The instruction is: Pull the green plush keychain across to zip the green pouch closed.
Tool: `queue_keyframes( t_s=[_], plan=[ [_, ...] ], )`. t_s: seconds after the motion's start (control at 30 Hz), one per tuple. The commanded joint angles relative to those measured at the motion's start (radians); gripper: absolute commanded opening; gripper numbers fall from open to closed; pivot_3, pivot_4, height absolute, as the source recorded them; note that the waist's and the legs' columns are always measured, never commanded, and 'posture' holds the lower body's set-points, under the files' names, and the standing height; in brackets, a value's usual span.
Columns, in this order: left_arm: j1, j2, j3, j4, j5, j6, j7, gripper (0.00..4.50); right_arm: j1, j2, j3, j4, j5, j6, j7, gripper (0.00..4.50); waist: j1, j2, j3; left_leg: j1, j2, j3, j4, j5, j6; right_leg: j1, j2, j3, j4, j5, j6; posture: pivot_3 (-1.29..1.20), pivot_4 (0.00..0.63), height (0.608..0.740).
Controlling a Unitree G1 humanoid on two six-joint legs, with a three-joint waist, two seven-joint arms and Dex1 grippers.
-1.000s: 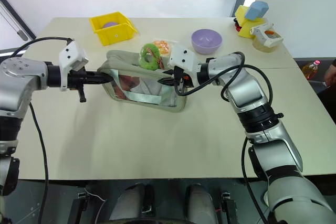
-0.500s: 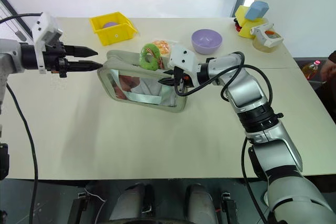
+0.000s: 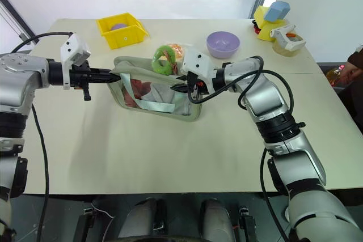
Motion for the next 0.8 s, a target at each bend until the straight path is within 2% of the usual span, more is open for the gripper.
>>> queue_keyframes(
  t_s=[0.03, 0.07, 0.17, 0.23, 0.37, 0.47, 0.63, 0.8],
  plan=[
    [0.001, 0.010, 0.033, -0.036, -0.015, 0.017, 0.007, 0.05, -0.031, -0.001, -0.030, -0.025, 0.013, 0.015, 0.002, 0.61, 0.000, 0.000, 0.000, 0.000, 0.000, 0.000, 0.000, 0.000, 0.000, 0.000, 0.000, 0.000, 0.000, 0.000, 0.000, 0.00, 0.150, 0.740],
    [0.010, 0.012, 0.031, -0.048, -0.020, 0.021, -0.003, 0.05, -0.041, -0.003, -0.039, -0.024, 0.024, 0.032, 0.005, 0.61, 0.000, 0.000, 0.000, 0.000, 0.000, 0.000, 0.000, 0.000, 0.000, 0.000, 0.000, 0.000, 0.000, 0.000, 0.000, 0.00, 0.150, 0.740],
    [0.030, 0.011, 0.035, -0.065, -0.023, 0.018, -0.004, 0.00, -0.089, -0.039, -0.077, -0.022, 0.068, 0.094, 0.052, 1.43, 0.001, 0.000, 0.000, 0.000, 0.000, 0.000, 0.000, 0.000, 0.000, 0.000, 0.000, 0.000, 0.000, 0.000, 0.000, 0.00, 0.150, 0.740],
    [0.036, 0.011, 0.039, -0.071, -0.025, 0.019, -0.001, 0.00, -0.128, -0.066, -0.098, -0.010, 0.096, 0.123, 0.088, 2.31, 0.003, 0.000, 0.000, 0.000, 0.000, 0.000, 0.000, 0.000, 0.000, 0.000, 0.000, 0.000, 0.000, 0.000, 0.000, 0.00, 0.150, 0.740],
    [0.042, 0.013, 0.046, -0.085, -0.032, 0.025, -0.002, 0.00, -0.226, -0.058, -0.160, 0.062, 0.184, 0.223, 0.117, 2.31, 0.001, 0.000, 0.000, 0.000, 0.000, 0.000, 0.000, 0.000, 0.000, 0.000, 0.000, 0.000, 0.000, 0.000, 0.000, 0.00, 0.150, 0.740],
    [0.047, 0.014, 0.047, -0.096, -0.034, 0.029, -0.004, 0.00, -0.309, 0.013, -0.189, 0.206, 0.181, 0.219, 0.053, 2.31, -0.001, 0.000, 0.000, 0.000, 0.000, 0.000, 0.000, 0.000, 0.000, 0.000, 0.000, 0.000, 0.000, 0.000, 0.000, 0.00, 0.150, 0.740],
    [0.047, 0.012, 0.046, -0.097, -0.028, 0.026, -0.004, 0.00, -0.337, 0.108, -0.155, 0.346, 0.121, 0.120, 0.011, 2.31, -0.001, 0.000, 0.000, 0.000, 0.000, 0.000, 0.000, 0.000, 0.000, 0.000, 0.000, 0.000, 0.001, 0.000, 0.000, 0.00, 0.150, 0.740],
    [0.057, 0.019, 0.049, -0.128, -0.033, 0.043, -0.005, 0.00, -0.337, 0.140, -0.084, 0.459, 0.019, -0.041, 0.013, 2.31, -0.001, 0.000, 0.000, -0.001, 0.000, 0.000, 0.000, 0.000, 0.000, -0.001, 0.000, 0.000, 0.001, 0.000, 0.000, 0.00, 0.150, 0.740]
  ],
)
